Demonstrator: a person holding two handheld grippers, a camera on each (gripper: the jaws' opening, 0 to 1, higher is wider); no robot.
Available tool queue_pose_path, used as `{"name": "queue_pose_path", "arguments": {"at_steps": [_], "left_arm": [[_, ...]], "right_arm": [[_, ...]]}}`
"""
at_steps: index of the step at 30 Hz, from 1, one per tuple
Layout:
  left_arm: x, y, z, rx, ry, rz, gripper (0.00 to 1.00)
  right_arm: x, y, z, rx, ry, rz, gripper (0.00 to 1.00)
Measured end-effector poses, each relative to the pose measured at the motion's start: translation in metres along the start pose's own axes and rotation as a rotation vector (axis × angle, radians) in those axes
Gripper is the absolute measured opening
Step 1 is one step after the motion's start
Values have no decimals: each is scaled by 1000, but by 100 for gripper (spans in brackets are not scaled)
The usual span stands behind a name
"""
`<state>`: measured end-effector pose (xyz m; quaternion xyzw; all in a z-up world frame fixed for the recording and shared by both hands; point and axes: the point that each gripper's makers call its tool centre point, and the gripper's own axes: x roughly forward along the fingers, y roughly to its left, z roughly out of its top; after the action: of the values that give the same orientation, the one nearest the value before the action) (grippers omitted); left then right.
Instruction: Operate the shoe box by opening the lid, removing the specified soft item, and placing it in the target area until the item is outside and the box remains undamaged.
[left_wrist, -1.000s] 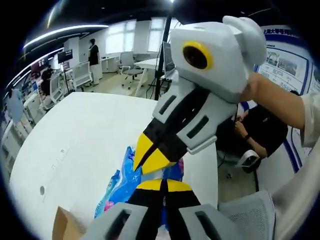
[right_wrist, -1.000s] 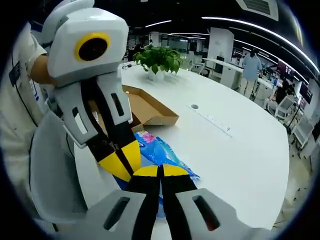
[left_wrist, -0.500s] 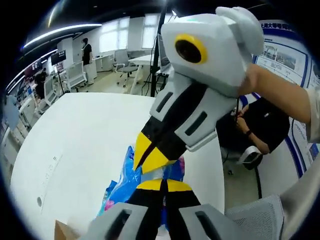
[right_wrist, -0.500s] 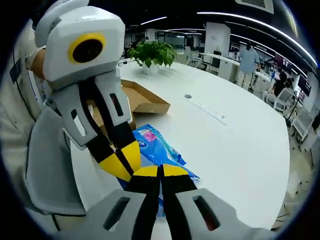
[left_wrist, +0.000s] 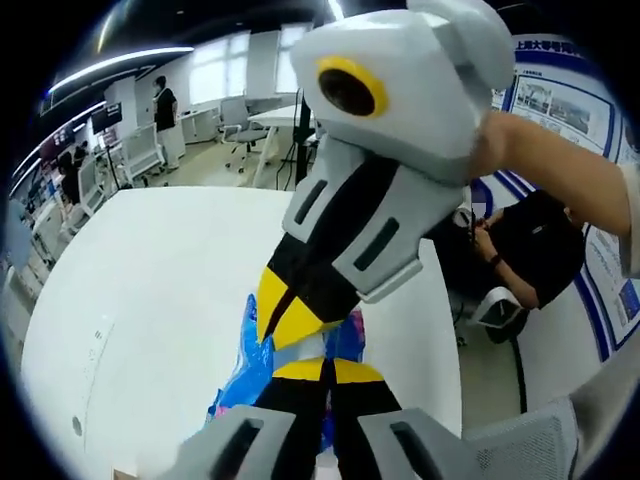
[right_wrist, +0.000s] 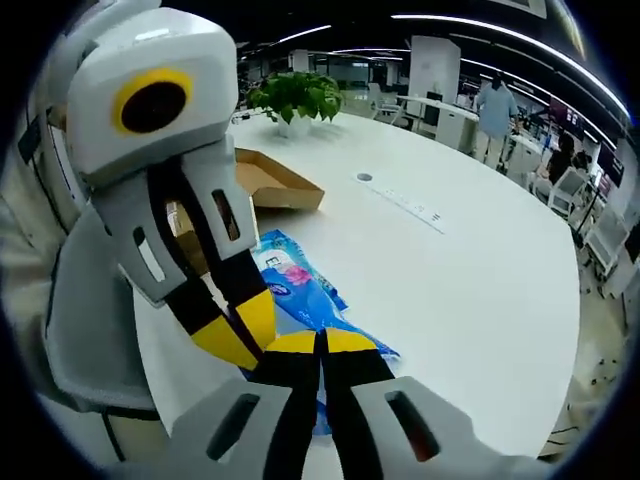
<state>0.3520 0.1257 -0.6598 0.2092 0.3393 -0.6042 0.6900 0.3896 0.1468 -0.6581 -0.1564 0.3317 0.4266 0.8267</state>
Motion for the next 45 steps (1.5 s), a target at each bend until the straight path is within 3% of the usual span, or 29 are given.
{"name": "queue_pose_path", "arguments": {"at_steps": [12,24,35,37,45], "left_arm": [[27,5,17,15,16,-36,0],[47,12,19,-3,31,-59,0],[70,15,1,-42,60,-59,0],[73,18,-2,-20,62,-40,0],[81,19,-10,-57,59,-42,0]], "right_arm": [[-4,-27,-14,34,29,-32,0],[2,-45,-26,64,49,-62,0],[24,-52,-53,57,112,-101,0],[26,-56,-57,44,124,-121,0],[27,-66,-67,55,140,-175,0]]}}
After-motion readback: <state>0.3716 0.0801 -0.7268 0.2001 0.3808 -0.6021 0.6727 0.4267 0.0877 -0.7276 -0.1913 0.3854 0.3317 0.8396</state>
